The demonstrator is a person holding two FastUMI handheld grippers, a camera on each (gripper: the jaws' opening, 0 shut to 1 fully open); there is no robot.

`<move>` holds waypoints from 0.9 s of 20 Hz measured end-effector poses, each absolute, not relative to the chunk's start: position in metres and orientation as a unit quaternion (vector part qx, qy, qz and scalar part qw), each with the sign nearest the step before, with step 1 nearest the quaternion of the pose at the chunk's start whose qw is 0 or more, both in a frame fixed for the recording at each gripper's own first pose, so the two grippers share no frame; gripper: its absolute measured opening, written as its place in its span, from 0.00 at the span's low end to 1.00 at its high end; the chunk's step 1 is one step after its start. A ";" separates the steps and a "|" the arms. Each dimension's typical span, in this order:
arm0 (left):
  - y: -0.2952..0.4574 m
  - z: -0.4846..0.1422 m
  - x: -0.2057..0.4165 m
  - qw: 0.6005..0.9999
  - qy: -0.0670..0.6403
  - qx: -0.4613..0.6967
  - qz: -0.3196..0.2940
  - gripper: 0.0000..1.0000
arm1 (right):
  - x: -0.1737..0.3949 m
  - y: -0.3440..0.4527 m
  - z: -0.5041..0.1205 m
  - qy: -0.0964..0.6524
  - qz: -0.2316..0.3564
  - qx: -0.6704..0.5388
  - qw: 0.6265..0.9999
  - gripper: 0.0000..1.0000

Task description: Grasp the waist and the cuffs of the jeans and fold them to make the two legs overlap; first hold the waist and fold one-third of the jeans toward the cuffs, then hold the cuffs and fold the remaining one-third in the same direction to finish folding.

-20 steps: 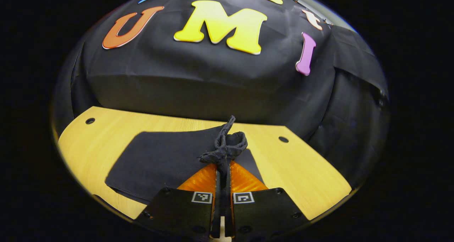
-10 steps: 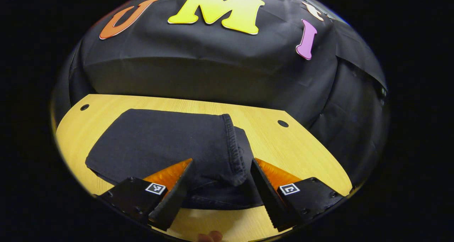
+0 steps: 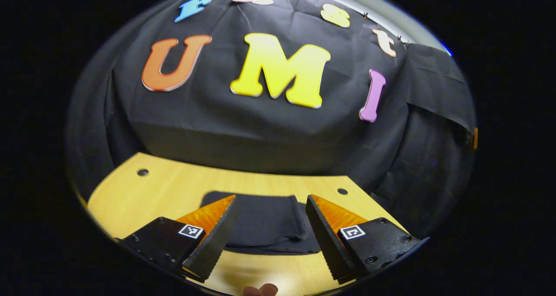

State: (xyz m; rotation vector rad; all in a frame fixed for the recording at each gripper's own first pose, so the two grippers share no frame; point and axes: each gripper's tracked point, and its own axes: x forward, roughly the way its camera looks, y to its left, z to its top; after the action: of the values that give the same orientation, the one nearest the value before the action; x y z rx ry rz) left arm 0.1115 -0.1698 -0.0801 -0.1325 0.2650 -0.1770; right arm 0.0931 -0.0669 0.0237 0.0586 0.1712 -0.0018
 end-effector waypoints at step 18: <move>-0.059 0.064 -0.022 1.000 0.002 0.001 0.025 1.00 | 0.085 0.032 0.045 0.016 0.063 0.041 0.997 0.99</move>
State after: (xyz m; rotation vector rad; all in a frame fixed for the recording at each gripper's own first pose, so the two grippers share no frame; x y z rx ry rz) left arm -0.0220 -0.0588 0.0638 0.0025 0.0048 0.0498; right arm 0.0845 0.0320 0.0449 0.0820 0.0322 0.1270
